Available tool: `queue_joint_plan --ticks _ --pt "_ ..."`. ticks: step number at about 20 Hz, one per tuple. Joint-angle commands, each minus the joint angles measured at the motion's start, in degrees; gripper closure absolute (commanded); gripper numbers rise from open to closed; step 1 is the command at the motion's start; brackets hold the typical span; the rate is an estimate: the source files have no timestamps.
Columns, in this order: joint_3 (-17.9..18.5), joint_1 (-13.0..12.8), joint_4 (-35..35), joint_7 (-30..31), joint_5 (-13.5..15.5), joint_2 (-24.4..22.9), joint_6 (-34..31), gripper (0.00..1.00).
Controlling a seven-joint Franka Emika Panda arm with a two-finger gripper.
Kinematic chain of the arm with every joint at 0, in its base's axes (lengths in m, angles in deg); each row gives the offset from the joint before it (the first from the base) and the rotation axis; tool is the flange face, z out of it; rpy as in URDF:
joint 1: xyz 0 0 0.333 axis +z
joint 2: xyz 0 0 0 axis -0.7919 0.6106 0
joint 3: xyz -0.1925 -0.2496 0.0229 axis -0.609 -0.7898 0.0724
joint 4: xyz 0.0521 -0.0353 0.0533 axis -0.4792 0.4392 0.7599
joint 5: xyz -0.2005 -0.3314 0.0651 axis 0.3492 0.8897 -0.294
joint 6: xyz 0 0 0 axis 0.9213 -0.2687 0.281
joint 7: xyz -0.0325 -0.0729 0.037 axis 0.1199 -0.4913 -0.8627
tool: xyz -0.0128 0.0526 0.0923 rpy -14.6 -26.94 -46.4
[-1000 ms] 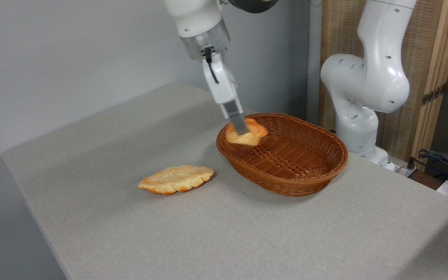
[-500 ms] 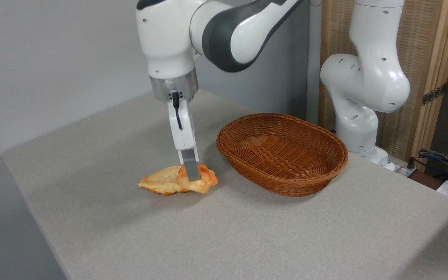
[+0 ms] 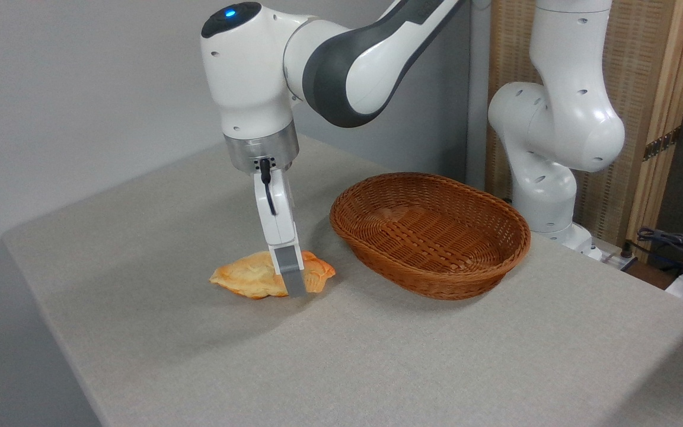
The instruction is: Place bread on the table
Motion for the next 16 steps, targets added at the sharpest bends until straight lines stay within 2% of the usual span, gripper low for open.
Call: queue_joint_plan --ticks 1,5,10,16 --pt "1.0 -0.2 -3.8 2.4 1.2 0.5 0.3 0.00" --pt "0.7 -0.3 -9.2 12.3 2.3 -0.1 -2.0 0.00" --pt "-0.1 -0.7 -19.4 29.5 2.3 -0.2 -11.1 0.00" --pt "0.3 -0.8 -22.7 31.0 1.7 -0.2 -13.1 0.00"
